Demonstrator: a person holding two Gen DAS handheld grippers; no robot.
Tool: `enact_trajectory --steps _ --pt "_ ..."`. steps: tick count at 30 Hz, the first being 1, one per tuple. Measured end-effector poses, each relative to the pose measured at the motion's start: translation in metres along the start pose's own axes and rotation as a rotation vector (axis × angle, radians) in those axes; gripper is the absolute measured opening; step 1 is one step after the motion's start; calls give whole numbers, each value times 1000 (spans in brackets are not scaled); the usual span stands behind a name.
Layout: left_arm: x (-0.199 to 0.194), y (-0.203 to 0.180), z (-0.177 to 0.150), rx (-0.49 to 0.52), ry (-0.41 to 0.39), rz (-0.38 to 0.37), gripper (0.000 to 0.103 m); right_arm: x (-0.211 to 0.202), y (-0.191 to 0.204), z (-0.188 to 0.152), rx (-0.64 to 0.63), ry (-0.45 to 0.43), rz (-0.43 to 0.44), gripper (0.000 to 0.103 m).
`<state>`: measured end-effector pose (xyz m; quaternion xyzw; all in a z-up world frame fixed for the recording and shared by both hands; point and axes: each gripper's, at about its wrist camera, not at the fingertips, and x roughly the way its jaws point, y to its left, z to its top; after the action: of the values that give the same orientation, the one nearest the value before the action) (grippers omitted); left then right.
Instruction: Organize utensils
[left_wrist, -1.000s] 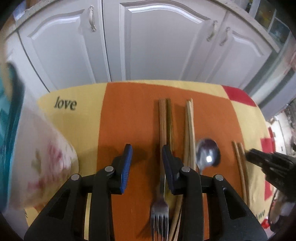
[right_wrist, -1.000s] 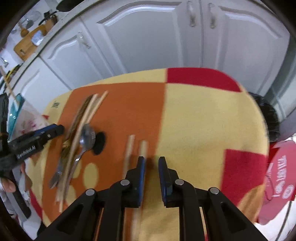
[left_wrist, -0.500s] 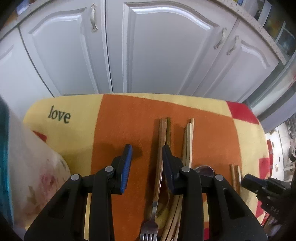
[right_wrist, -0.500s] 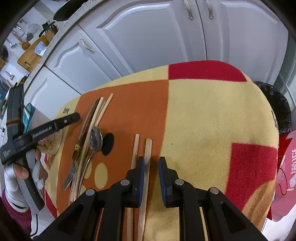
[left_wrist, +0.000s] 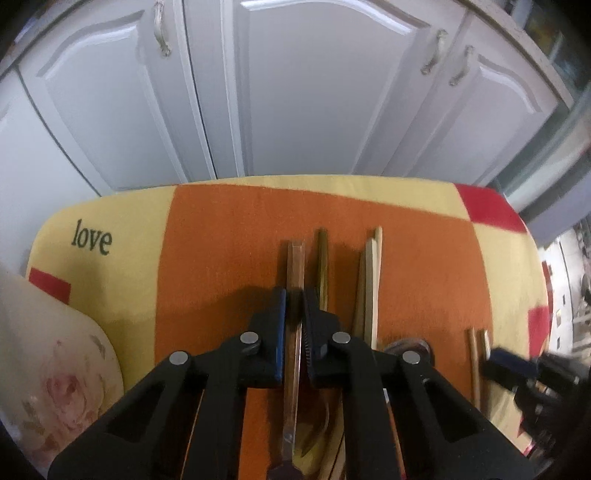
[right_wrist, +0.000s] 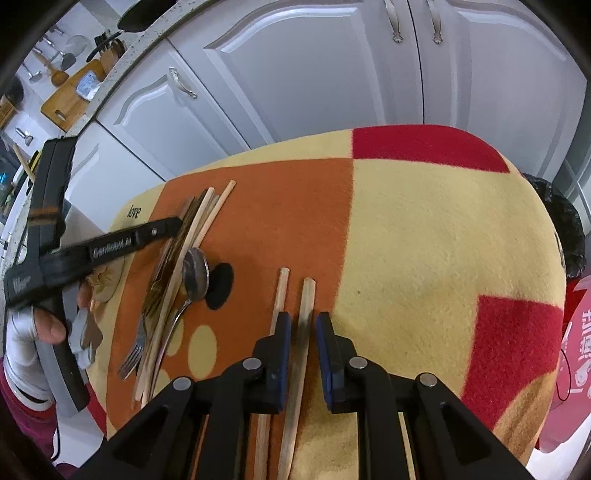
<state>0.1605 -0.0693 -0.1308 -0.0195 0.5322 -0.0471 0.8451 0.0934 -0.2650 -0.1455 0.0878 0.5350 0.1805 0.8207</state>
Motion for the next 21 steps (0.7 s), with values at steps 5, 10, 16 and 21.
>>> enact_trajectory --steps 5,10,16,21 --pt "-15 14 -27 -13 26 -53 7 -3 4 -5 -29 1 -5 7" --pt "-32 25 -64 2 68 -103 7 -9 -1 -10 -45 29 -37 7" --pt "-32 15 -58 32 75 -63 19 -2 -1 -1 -21 56 -49 13" --pt "-22 2 -55 117 54 5 44 2 5 3 -36 23 -36 15"
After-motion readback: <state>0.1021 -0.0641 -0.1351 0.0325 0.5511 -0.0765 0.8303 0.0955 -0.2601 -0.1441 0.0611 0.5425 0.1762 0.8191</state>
